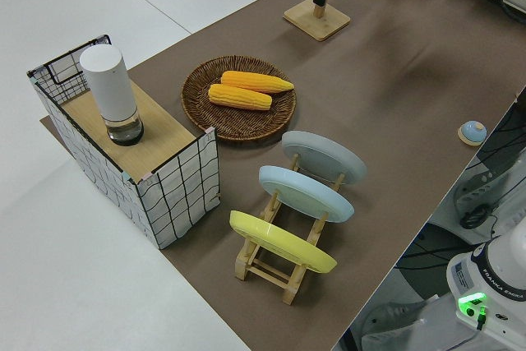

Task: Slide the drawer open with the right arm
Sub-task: 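Close the right gripper on the black drawer handle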

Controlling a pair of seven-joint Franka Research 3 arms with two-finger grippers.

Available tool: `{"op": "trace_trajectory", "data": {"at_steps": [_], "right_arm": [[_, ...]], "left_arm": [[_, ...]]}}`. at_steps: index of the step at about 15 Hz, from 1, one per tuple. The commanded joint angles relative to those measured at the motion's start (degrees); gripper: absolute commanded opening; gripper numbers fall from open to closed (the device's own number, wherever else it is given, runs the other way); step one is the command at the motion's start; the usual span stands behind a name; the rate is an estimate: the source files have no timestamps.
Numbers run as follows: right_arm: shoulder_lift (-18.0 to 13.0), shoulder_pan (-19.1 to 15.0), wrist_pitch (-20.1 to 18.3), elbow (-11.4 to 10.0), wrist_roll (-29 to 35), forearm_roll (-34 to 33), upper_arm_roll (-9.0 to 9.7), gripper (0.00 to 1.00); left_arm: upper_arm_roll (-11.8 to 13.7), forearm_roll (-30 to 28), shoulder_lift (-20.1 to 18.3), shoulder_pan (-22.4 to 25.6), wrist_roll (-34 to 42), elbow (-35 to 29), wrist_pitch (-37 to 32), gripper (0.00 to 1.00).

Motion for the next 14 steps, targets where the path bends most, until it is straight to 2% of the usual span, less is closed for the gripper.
{"op": "trace_trajectory", "data": {"at_steps": [1,4,5,6,7,8,9,11,13,14], "right_arm": [[0.8,-3.4,3.8,-0.3,2.3,-5.2,0.53,0.979],[1.6,-4.3,4.8,0.0,3.7,-8.1,0.53,0.969],[1.6,-4.3,5.1,0.0,3.7,-8.6,0.53,0.921],[1.7,-4.4,5.1,0.0,3.7,-8.6,0.53,0.819],[1.8,-4.4,5.1,0.0,3.6,-8.7,0.44,0.629],[1.8,-4.4,5.1,0.0,3.4,-8.7,0.44,0.354],[1.8,-4.5,5.0,0.0,3.3,-9.0,0.44,0.208],[1.8,-4.7,5.1,0.0,3.0,-9.1,0.44,0.065],[1.7,-4.7,5.1,0.0,3.0,-9.0,0.44,0.001],[1.7,-4.7,5.0,0.0,3.0,-8.9,0.53,0.0]], "left_arm": [[-0.4,1.0,0.7,0.3,0.6,1.5,-1.1,0.99],[-0.4,1.0,0.7,0.3,0.6,1.4,-1.1,0.99],[-0.4,1.0,0.7,0.3,0.6,1.5,-1.1,0.99],[-0.4,1.0,0.7,0.3,0.6,1.5,-1.1,0.99],[-0.4,1.0,0.7,0.3,0.6,1.4,-1.1,0.99],[-0.4,1.0,0.7,0.3,0.6,1.5,-1.1,0.99],[-0.4,1.0,0.7,0.3,0.6,1.5,-1.1,0.99],[-0.4,1.0,0.7,0.3,0.6,1.5,-1.1,0.99],[-0.4,1.0,0.7,0.3,0.6,1.5,-1.1,0.99],[-0.4,1.0,0.7,0.3,0.6,1.5,-1.1,0.99]]}}
